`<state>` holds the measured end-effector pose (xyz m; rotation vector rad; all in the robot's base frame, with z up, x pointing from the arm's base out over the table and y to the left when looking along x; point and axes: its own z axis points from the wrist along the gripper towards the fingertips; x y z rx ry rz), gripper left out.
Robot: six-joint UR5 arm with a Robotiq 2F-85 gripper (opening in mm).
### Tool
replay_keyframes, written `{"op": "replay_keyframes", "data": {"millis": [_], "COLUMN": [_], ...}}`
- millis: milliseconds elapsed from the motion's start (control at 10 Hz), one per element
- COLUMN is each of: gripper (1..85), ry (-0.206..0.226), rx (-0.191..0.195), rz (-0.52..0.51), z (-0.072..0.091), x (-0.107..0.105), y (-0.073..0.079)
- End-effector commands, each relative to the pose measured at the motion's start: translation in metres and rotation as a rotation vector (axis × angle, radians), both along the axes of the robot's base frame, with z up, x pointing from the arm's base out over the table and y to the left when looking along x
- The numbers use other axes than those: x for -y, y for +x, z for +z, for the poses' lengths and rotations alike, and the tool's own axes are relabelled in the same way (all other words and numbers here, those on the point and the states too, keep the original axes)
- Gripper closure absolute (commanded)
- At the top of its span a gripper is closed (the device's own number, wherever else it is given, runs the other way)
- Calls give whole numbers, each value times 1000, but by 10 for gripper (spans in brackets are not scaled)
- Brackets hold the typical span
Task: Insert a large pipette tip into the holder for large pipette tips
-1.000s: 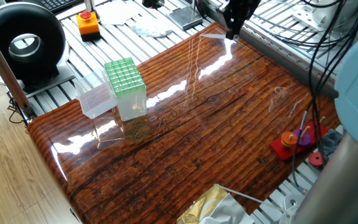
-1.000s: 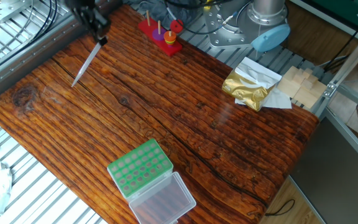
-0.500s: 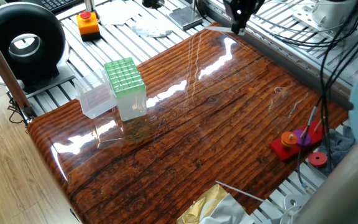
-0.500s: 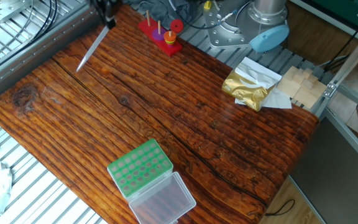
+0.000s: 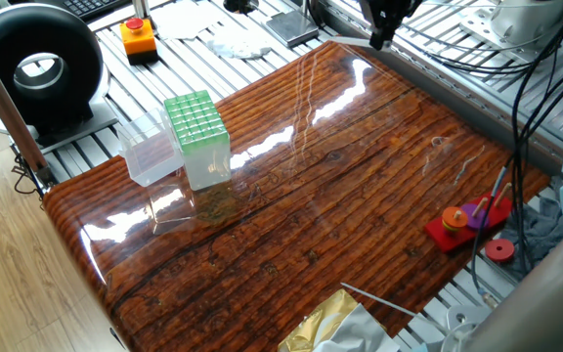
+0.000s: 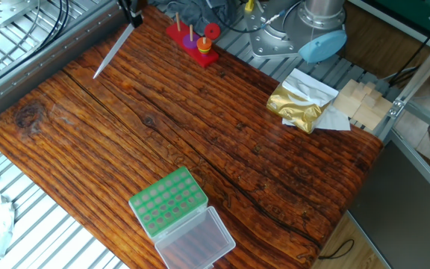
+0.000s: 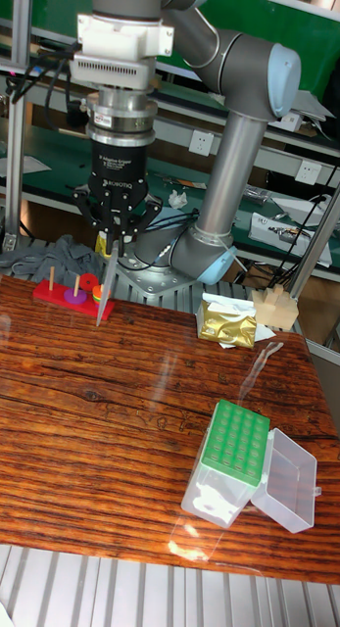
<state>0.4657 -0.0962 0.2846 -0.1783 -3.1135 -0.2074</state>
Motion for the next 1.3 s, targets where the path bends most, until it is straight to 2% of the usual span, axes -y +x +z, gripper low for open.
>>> {"op": "replay_keyframes", "data": {"millis": [0, 300, 500, 800, 1100, 1200], "gripper": [847, 847, 847, 847, 847, 847], "ry": [12, 9, -22, -142, -174, -169], "rx": [11, 12, 19, 49, 75, 104], "rz": [4, 11, 34, 147, 193, 200], "z": [-1, -2, -3, -4, -4, -3], "x": [-5, -4, 4, 35, 42, 40], "y": [6, 6, 8, 14, 21, 28]}}
